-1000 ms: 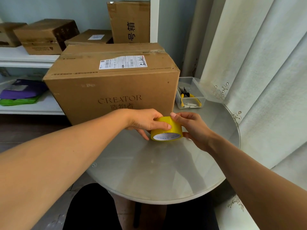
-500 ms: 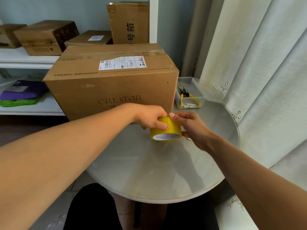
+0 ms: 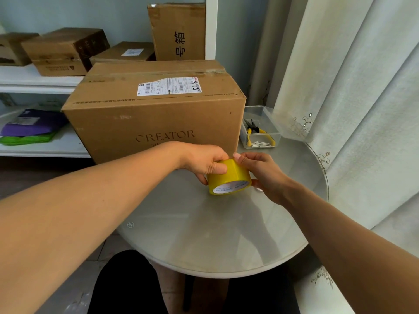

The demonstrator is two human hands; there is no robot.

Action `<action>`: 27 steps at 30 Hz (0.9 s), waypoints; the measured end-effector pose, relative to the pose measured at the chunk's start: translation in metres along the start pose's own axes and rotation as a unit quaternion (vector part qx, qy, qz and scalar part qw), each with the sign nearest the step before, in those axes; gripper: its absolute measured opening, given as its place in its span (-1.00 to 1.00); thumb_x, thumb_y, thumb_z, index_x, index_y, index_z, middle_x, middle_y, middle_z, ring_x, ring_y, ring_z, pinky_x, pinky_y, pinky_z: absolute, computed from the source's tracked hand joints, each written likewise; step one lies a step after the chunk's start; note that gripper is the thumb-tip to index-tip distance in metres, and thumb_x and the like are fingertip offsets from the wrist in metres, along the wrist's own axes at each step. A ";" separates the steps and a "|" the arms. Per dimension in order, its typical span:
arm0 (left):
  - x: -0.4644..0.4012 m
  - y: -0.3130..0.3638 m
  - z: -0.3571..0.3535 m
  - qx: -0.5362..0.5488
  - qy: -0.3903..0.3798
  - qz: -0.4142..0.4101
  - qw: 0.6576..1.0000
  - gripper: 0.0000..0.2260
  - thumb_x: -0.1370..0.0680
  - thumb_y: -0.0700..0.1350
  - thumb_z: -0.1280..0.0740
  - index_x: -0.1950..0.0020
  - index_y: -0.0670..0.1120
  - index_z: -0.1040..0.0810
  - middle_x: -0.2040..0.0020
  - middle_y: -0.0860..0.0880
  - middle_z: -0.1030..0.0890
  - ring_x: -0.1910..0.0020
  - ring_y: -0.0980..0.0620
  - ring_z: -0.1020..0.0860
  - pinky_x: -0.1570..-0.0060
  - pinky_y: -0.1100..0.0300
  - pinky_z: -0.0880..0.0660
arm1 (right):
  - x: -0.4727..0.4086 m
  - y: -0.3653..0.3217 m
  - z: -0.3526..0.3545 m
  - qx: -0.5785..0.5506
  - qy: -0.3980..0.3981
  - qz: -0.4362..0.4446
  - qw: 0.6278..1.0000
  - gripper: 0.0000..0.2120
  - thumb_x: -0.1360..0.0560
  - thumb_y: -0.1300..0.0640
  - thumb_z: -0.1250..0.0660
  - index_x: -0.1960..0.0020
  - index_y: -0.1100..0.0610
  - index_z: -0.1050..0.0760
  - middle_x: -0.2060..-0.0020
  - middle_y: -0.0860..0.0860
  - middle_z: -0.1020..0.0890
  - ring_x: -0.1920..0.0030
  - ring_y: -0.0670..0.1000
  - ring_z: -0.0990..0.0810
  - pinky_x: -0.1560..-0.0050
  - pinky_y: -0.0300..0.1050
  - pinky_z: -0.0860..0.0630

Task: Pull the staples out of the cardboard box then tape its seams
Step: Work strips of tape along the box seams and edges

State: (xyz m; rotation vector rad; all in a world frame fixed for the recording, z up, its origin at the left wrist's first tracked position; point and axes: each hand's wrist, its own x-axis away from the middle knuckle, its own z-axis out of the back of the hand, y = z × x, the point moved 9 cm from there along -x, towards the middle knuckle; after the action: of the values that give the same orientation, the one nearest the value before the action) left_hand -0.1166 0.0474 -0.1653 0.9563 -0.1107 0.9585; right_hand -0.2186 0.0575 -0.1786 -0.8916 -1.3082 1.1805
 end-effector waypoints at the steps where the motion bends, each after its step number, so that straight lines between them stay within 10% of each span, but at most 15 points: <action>1: -0.001 0.000 -0.001 0.006 0.000 -0.003 1.000 -0.77 -0.64 -0.16 -0.16 -0.23 -0.25 -0.40 -0.20 -0.25 -0.49 -0.21 -0.16 -0.50 -0.08 0.01 -0.56 | 0.000 0.000 0.000 0.001 0.001 -0.002 1.000 -0.82 -0.54 0.01 -0.30 0.09 0.12 -0.56 0.21 0.01 -0.59 0.23 -0.07 -0.54 0.22 -0.22 -0.43; 27: 0.000 0.000 -0.006 0.079 0.020 -0.002 0.997 -0.76 -0.63 -0.09 -0.17 -0.21 -0.17 -0.49 -0.13 -0.17 -0.56 -0.14 -0.10 -0.57 -0.04 -0.07 -0.59 | -0.004 0.004 0.000 -0.002 -0.013 -0.014 1.000 -0.82 -0.57 0.04 -0.27 -0.02 0.13 -0.54 0.19 0.08 -0.55 0.22 -0.01 -0.52 0.20 -0.17 -0.41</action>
State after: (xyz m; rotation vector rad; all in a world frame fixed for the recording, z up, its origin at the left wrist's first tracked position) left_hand -0.1187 0.0523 -0.1689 1.0807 0.0015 0.9926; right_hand -0.2191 0.0543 -0.1834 -0.8607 -1.3403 1.1722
